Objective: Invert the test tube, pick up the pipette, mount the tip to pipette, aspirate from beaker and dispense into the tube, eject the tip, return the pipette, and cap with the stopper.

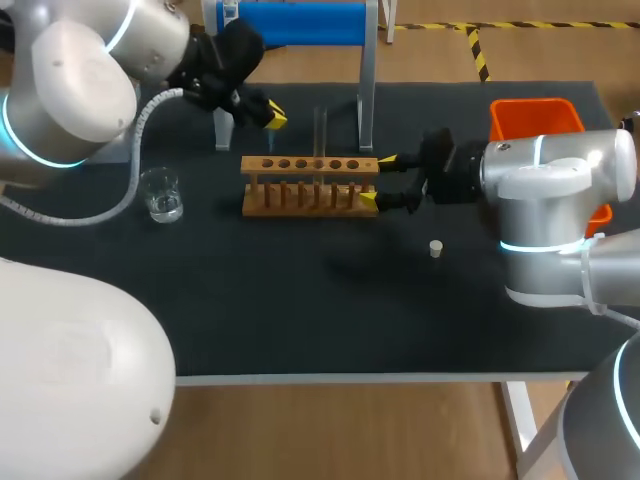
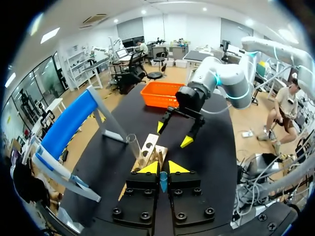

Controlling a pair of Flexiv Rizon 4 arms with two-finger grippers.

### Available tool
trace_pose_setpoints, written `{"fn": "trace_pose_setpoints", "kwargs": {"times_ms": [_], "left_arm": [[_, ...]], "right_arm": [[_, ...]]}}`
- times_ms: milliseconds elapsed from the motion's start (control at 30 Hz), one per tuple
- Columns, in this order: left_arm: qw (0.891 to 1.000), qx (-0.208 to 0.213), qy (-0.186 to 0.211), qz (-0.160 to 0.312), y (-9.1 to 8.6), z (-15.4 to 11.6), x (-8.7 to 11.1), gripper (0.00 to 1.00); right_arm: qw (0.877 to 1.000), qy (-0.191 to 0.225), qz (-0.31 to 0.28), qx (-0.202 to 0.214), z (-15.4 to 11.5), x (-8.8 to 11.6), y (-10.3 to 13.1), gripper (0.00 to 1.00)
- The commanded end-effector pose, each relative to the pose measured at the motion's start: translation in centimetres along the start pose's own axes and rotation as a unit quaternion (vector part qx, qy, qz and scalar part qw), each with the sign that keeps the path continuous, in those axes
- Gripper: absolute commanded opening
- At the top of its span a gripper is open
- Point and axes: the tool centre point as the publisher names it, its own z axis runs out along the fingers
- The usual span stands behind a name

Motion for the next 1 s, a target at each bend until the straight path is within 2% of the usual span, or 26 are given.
{"fn": "trace_pose_setpoints", "kwargs": {"times_ms": [33,567,667,767,1000], "left_arm": [[1.0,0.002,0.006,0.001,0.0,-0.1,-0.3,0.0],[1.0,0.002,0.006,0.001,0.0,-0.1,-0.3,0.0],[1.0,0.002,0.006,0.001,0.0,-0.1,-0.3,0.0],[1.0,0.002,0.006,0.001,0.0,-0.1,-0.3,0.0],[1.0,0.002,0.006,0.001,0.0,-0.1,-0.3,0.0]], "right_arm": [[1.0,0.0,0.0,-0.001,0.0,0.0,0.0,1.0],[1.0,0.0,0.0,-0.001,0.0,0.0,0.0,1.0],[1.0,0.002,0.009,-0.03,-2.5,0.3,0.6,1.0],[0.998,0.015,0.002,-0.068,-4.5,1.4,1.6,1.0],[0.984,0.089,-0.044,-0.148,-6.8,5.0,4.0,1.0]]}}
